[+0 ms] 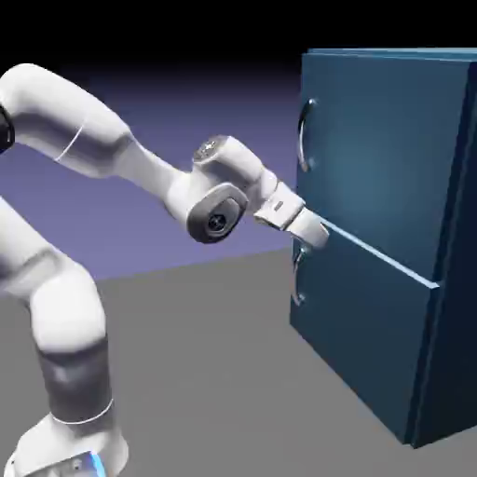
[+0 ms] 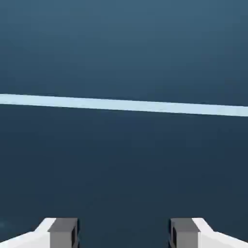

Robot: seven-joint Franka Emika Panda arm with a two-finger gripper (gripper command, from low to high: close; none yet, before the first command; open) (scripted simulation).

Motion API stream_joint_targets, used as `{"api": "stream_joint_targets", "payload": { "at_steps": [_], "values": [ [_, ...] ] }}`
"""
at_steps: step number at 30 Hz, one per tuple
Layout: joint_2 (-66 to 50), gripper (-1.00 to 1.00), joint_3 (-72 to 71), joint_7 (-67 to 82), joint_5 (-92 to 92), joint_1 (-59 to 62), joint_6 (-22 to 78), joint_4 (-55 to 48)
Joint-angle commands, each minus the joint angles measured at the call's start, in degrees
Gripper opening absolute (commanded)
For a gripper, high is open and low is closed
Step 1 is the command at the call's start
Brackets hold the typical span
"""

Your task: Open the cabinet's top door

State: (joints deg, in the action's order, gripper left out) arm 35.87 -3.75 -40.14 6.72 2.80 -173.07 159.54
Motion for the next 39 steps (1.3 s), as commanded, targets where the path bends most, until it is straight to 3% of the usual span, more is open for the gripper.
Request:
{"api": "stream_joint_targets", "payload": {
  "at_steps": [1, 39],
  "values": [
    [1.19, 0.0, -1.39, 0.86, 2.5, 1.3, 0.35, -0.54],
    [46.45, 0.0, -54.21, 33.54, 97.2, 50.45, 13.6, -21.17]
  ]
}}
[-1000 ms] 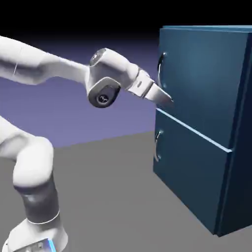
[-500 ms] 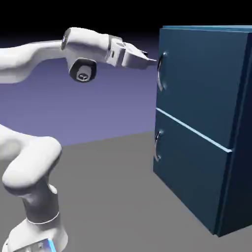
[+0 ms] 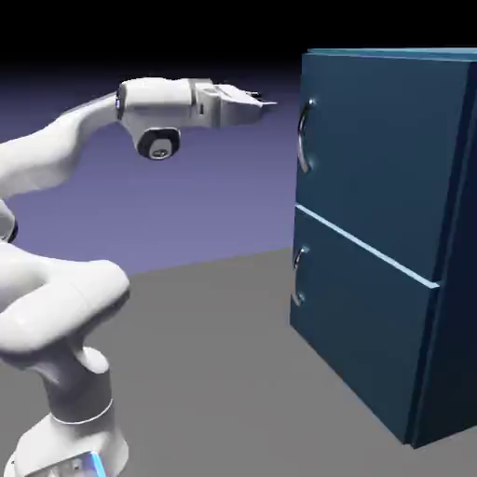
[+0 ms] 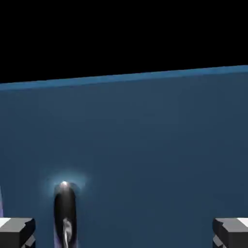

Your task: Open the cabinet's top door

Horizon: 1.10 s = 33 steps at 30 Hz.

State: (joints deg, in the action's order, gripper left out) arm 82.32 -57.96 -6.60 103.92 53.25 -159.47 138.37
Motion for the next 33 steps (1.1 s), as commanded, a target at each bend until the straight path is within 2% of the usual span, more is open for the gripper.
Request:
{"api": "stream_joint_targets", "payload": {
  "at_steps": [1, 7, 14, 15, 25, 33],
  "values": [
    [1.19, 0.0, -1.39, 0.86, 2.5, 1.3, 0.35, -0.54],
    [8.34, 0.0, -9.73, 6.02, 17.45, 9.06, 2.44, -3.8],
    [8.21, 0.0, -11.37, 7.72, 22.52, 18.53, 3.96, -11.34],
    [8.21, -1.0, -11.37, 7.72, 22.52, 18.53, 3.96, -11.34],
    [11.71, -1.0, -3.82, 21.21, 30.09, 3.97, 19.25, 7.34],
    [13.97, -1.0, 8.45, 30.12, 25.89, -8.34, 34.77, 23.87]
  ]
}}
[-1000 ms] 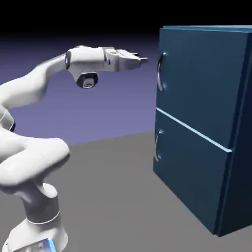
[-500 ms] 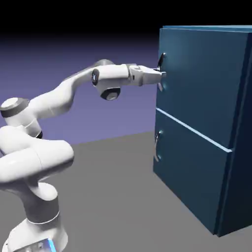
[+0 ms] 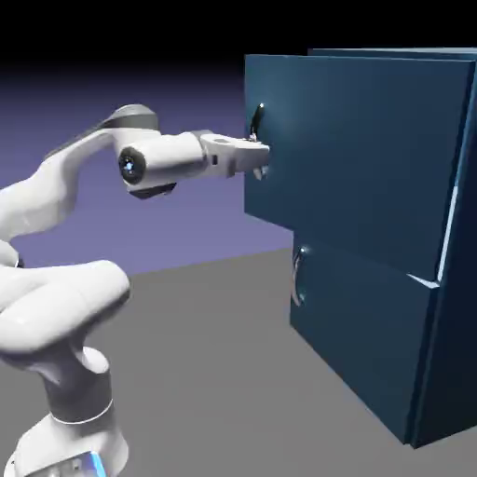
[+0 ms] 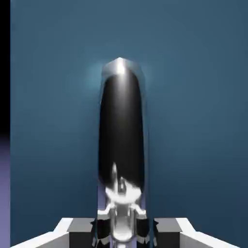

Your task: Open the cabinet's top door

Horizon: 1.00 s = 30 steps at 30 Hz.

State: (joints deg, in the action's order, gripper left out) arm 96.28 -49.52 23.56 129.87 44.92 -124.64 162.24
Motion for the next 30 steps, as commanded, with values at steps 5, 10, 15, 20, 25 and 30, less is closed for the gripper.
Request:
{"api": "stream_joint_targets", "payload": {
  "at_steps": [5, 10, 15, 20, 25, 30],
  "values": [
    [1.17, -1.0, 10.39, 3.74, -7.27, -3.83, 8.65, 6.82],
    [1.31, -1.0, 20.78, 6.71, -15.35, -4.73, 15.68, 10.52],
    [0.04, -1.0, 31.16, 9.61, -23.89, -4.13, 21.92, 12.26],
    [-2.99, -1.0, 41.54, 12.83, -32.86, -3.01, 27.82, 12.45],
    [-8.12, -1.0, 51.93, 16.6, -42.37, -2.19, 33.75, 11.08],
    [-15.67, -1.0, 62.31, 21.07, -52.46, -2.68, 39.98, 7.76]
  ]
}}
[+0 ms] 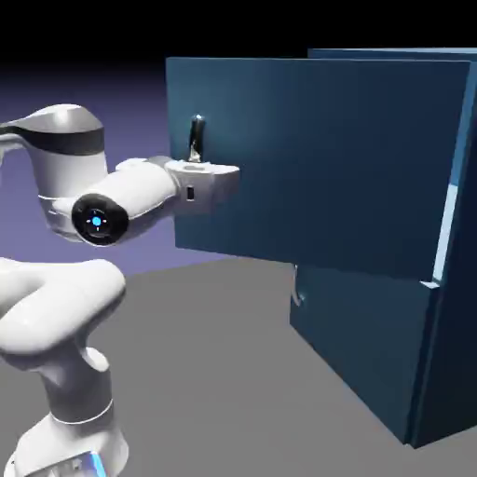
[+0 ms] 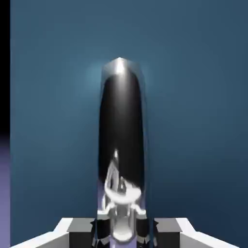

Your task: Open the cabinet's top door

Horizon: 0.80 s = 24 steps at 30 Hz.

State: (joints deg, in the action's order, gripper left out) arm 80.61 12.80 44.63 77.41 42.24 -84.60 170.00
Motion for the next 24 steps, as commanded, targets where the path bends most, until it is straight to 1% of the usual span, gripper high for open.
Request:
{"api": "stream_joint_targets", "payload": {
  "at_steps": [1, 6, 11, 18, 24],
  "values": [
    [-1.81, -1.0, 2.07, 0.97, -2.06, -0.37, 1.24, -0.95],
    [-11.88, -1.0, 12.35, 5.98, -12.16, -4.0, 8.07, -7.32],
    [-22.26, -1.0, 22.08, 10.64, -20.66, -10.53, 15.32, -15.92],
    [-35.63, -1.0, 35.7, 16.48, -29.07, -23.49, 26.41, -30.36],
    [-44.24, -1.0, 47.32, 20.64, -33.1, -35.93, 35.08, -41.95]
  ]
}}
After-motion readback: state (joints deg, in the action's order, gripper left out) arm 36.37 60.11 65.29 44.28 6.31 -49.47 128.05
